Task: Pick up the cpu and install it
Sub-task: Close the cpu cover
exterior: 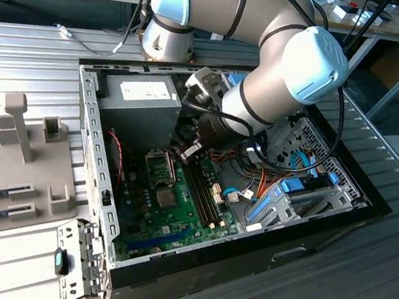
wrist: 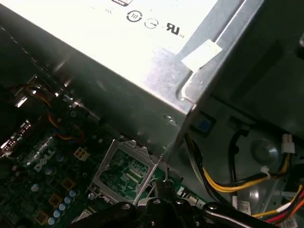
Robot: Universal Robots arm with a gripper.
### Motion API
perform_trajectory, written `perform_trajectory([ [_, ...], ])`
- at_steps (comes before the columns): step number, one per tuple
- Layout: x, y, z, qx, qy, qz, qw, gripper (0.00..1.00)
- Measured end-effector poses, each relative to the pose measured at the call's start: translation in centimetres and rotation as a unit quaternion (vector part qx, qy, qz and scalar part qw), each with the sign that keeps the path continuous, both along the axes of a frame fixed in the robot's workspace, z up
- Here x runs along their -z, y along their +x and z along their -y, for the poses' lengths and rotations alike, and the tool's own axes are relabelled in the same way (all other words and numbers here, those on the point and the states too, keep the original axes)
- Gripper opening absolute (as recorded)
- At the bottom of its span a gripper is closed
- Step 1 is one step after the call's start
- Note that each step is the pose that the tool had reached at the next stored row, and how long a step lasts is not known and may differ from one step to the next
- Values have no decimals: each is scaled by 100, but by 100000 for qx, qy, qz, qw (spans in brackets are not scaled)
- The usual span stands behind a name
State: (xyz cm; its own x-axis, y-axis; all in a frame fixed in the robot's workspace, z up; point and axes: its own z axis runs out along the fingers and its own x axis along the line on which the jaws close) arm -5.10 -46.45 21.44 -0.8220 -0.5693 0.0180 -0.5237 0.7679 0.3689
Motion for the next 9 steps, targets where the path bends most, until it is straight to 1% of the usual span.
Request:
perform_trajectory([
  [1,0,15,0,-183,961,-55,99995,11],
  [2,-1,25,0,-453,1792,-89,99983,11],
  [3,0,26,0,-900,2202,-111,99972,11],
  [5,3,27,-1,-2386,2637,-160,99937,11],
  [6,4,27,0,-3278,2761,-195,99908,11],
  [9,10,42,-11,-4124,3144,-214,99865,11],
])
